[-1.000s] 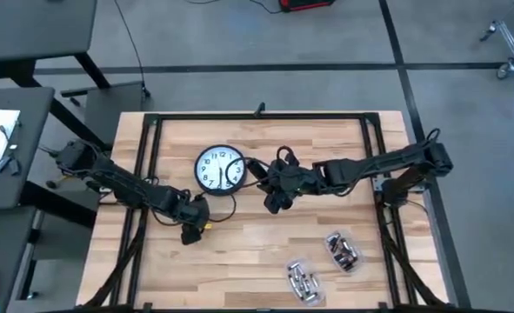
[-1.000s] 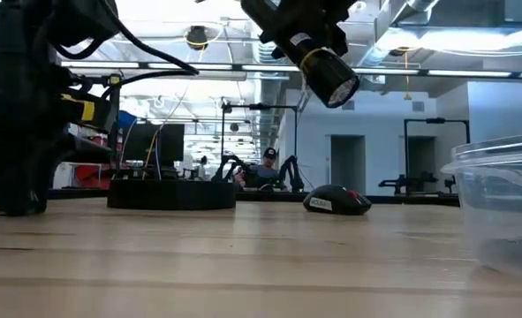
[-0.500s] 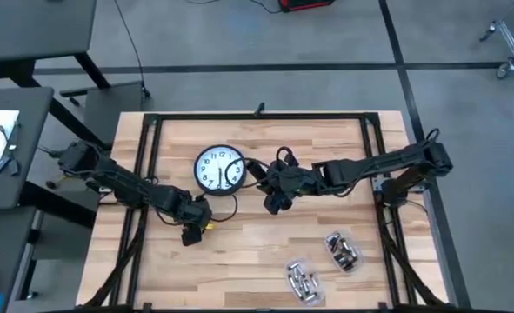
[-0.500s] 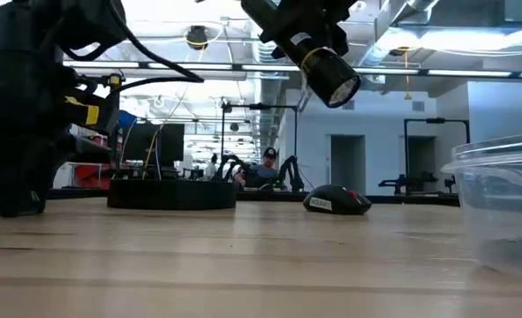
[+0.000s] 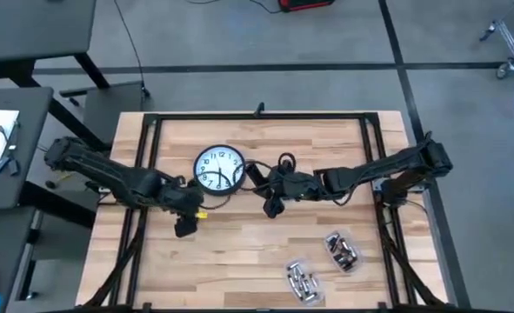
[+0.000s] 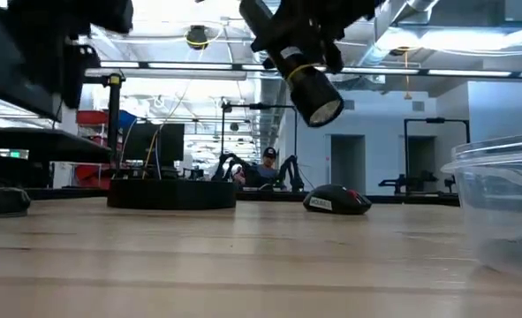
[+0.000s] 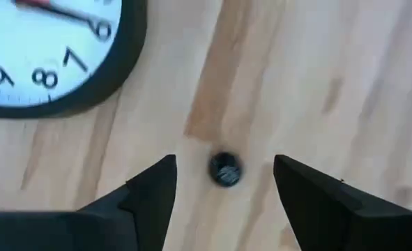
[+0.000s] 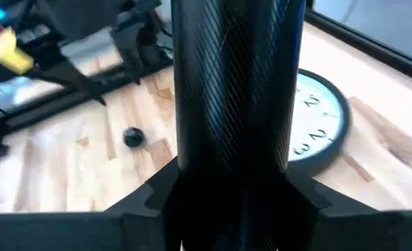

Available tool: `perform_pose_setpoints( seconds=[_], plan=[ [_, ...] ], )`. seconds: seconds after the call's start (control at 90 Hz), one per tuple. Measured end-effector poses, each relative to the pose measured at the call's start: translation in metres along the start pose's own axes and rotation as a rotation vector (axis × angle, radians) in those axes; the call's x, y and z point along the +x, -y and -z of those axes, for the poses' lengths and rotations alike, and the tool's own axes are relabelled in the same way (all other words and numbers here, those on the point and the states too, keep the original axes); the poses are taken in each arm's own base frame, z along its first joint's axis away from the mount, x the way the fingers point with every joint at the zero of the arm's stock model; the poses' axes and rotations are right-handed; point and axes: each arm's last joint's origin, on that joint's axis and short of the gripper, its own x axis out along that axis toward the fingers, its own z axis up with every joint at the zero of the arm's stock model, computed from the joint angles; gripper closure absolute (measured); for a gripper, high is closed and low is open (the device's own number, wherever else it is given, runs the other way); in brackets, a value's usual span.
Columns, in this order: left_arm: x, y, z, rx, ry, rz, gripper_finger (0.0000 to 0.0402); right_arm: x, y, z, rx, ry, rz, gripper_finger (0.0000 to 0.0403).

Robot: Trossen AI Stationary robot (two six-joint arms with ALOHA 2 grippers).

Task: Insert battery
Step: Open the black flashlight battery compartment

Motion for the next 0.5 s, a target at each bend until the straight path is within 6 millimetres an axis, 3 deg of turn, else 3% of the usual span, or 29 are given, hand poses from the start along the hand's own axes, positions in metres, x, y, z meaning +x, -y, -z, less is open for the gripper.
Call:
perform_pose_setpoints(
  seconds=[0.211, 0.5],
  plan=[
    [-0.029, -0.011, 0.004, -0.115, 0.123, 0.040, 0.0181, 0.003, 0.008, 0.039, -0.045, 0.196, -0.082, 0.0264],
    [-0.040, -0.016, 0.006, -0.189, 0.159, 0.071, 0.0181, 0.045, 0.008, 0.078, -0.096, 0.332, -0.108, 0.0264]
  ],
)
